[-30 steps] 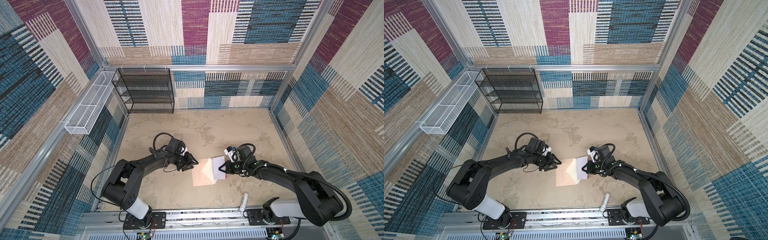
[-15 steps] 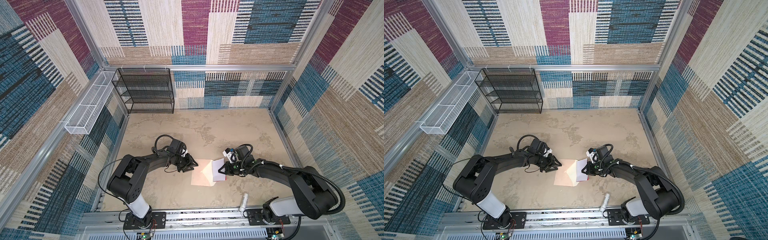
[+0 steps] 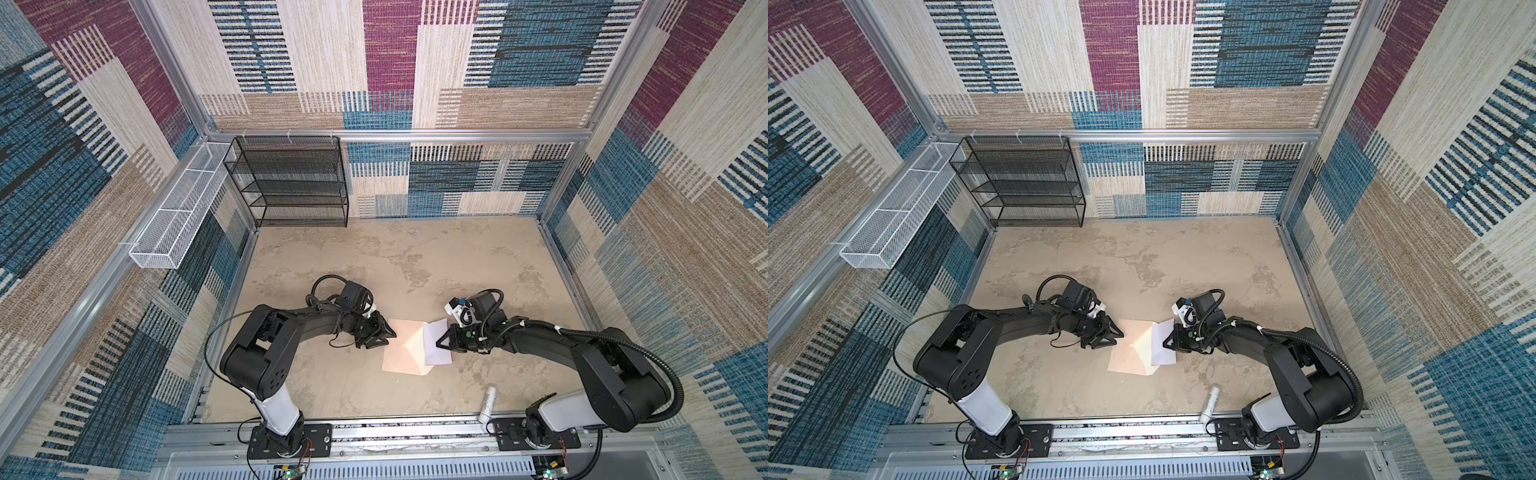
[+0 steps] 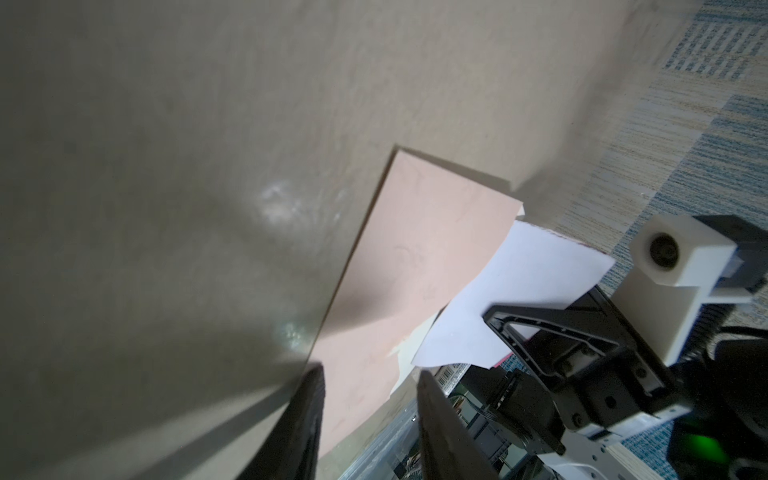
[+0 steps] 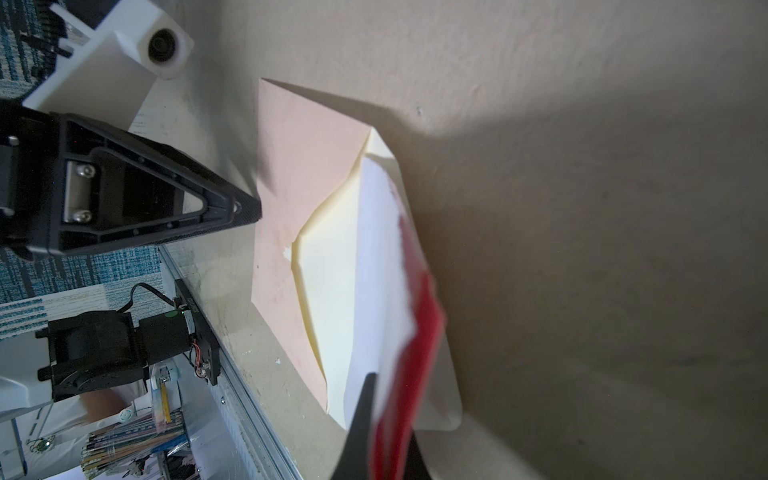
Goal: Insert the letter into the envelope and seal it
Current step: 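Lower the card into the envelope opening with both grippers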
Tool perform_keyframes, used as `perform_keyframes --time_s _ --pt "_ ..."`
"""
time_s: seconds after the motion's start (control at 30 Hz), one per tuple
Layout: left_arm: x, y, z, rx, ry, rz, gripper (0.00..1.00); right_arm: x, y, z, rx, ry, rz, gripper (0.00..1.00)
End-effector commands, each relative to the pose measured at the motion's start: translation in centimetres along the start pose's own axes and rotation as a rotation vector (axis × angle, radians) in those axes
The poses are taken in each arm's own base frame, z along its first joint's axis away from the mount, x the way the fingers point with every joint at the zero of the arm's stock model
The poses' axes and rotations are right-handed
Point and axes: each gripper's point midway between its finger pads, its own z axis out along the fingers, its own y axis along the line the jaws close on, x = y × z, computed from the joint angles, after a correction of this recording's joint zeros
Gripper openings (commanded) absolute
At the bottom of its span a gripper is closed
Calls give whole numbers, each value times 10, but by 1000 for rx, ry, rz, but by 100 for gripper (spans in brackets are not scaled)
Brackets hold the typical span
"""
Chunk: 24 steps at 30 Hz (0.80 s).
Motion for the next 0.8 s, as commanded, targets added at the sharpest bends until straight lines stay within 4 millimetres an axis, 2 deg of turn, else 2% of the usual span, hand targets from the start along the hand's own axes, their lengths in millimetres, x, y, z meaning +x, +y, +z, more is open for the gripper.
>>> perform_keyframes --time_s 0.0,0.37,0.77 --pt "4 17 4 -56 9 -19 41 0 4 2 -27 8 10 0" --pt "3 18 7 -48 14 -31 41 1 1 8 -30 24 29 0" --pt "3 18 14 -1 20 -71 43 -6 3 7 -30 -34 -17 0"
